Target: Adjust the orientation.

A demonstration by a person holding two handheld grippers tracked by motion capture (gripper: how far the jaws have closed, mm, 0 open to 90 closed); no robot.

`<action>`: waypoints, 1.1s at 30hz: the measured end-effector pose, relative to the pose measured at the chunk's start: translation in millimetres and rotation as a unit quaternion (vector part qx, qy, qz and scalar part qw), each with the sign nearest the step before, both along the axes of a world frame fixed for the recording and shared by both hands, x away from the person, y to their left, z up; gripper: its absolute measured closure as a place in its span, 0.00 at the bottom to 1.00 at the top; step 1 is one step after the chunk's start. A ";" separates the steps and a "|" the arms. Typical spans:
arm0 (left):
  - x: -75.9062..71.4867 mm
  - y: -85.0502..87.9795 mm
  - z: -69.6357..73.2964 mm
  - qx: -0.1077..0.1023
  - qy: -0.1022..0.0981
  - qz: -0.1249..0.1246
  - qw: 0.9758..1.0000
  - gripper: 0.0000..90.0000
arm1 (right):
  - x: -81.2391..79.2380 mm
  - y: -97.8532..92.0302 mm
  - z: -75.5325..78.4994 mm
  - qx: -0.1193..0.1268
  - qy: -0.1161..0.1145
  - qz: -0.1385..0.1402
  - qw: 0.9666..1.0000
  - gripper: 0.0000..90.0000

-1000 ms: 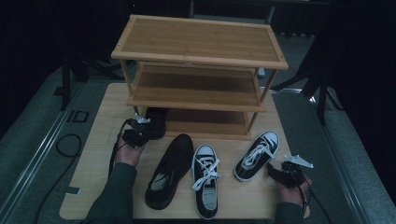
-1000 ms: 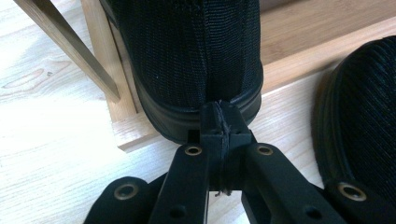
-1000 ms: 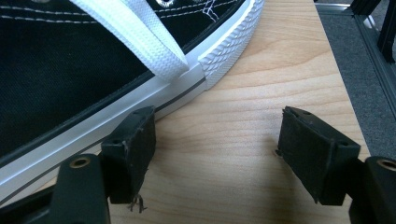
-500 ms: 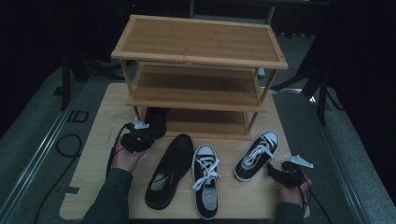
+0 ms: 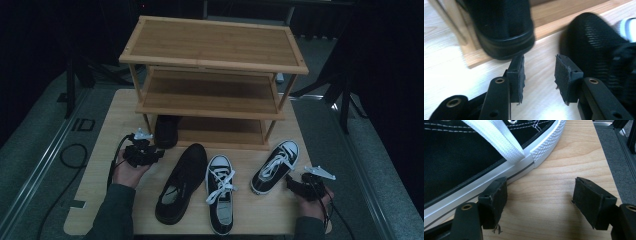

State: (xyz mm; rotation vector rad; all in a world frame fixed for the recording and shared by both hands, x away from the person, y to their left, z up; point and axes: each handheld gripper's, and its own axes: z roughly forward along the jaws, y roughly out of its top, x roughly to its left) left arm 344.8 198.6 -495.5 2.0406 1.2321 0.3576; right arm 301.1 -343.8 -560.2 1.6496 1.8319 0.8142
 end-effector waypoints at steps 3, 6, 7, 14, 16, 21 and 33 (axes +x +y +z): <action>-5.7 -2.0 7.4 -0.004 -0.003 -0.014 1.000 0.66 | 0.0 0.0 0.0 0.000 0.000 0.000 1.000 0.30; -9.3 -4.1 15.1 -0.009 -0.007 -0.030 0.999 0.66 | 0.0 -0.1 0.0 0.000 0.000 0.000 1.000 0.30; -10.1 -4.5 16.9 -0.013 -0.007 -0.033 0.999 0.66 | 0.0 -0.1 0.0 0.000 0.000 0.000 1.000 0.30; -16.4 -7.3 27.3 -0.017 -0.010 -0.059 0.998 0.65 | 0.0 0.0 0.0 0.000 0.000 0.000 1.000 0.30; -20.5 -8.0 32.6 -0.024 -0.010 -0.072 0.997 0.65 | 0.0 0.0 0.0 0.000 0.000 0.000 1.000 0.30; -29.7 -13.1 42.5 -0.026 -0.006 -0.084 0.996 0.63 | 0.0 -0.1 0.0 0.000 0.000 0.000 1.000 0.30; -50.7 -21.2 52.8 -0.020 -0.003 -0.109 0.994 0.65 | 0.0 -0.1 0.0 0.000 0.000 0.000 1.000 0.30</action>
